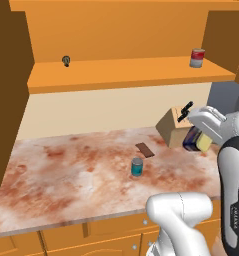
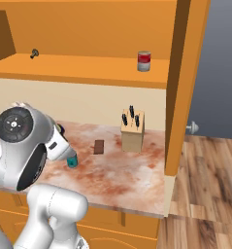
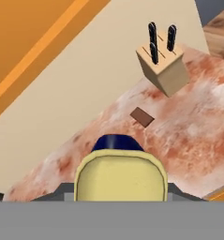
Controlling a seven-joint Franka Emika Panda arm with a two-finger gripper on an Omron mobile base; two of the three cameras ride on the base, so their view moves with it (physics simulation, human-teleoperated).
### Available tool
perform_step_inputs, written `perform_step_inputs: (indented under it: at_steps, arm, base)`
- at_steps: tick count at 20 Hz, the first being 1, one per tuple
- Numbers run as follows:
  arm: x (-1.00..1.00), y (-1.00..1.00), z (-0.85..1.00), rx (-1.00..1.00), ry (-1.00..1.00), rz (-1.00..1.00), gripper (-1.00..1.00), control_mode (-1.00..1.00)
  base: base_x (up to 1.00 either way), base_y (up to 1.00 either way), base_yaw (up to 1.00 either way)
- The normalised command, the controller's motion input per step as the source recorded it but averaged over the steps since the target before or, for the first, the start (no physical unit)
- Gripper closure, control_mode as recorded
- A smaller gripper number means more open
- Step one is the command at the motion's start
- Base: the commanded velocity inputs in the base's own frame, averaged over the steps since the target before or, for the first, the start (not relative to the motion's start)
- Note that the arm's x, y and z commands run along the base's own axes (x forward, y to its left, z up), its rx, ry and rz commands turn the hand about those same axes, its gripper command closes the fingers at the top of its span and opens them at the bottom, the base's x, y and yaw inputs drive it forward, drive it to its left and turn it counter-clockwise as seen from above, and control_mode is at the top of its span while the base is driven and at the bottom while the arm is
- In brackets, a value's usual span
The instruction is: Pick the cans from the counter and place them in their designated side in the cabinet.
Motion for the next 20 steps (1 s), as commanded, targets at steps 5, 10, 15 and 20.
perform_step_inputs:
  at_steps: [5,10,15,20]
  arm:
    - [-0.17,0.0,0.28,0.0,-0.1,0.0,1.0,-1.0]
    - [-0.17,0.0,0.23,0.0,-0.08,0.0,1.0,-1.0]
    - [-0.11,0.0,0.1,0.01,0.0,0.0,1.0,-1.0]
    - [-0.12,-0.04,0.02,0.05,0.1,0.0,1.0,-1.0]
  base:
    - [0.0,0.0,0.0]
    - [0.0,0.0,0.0]
    - [0.0,0.0,0.0]
    - [0.0,0.0,0.0]
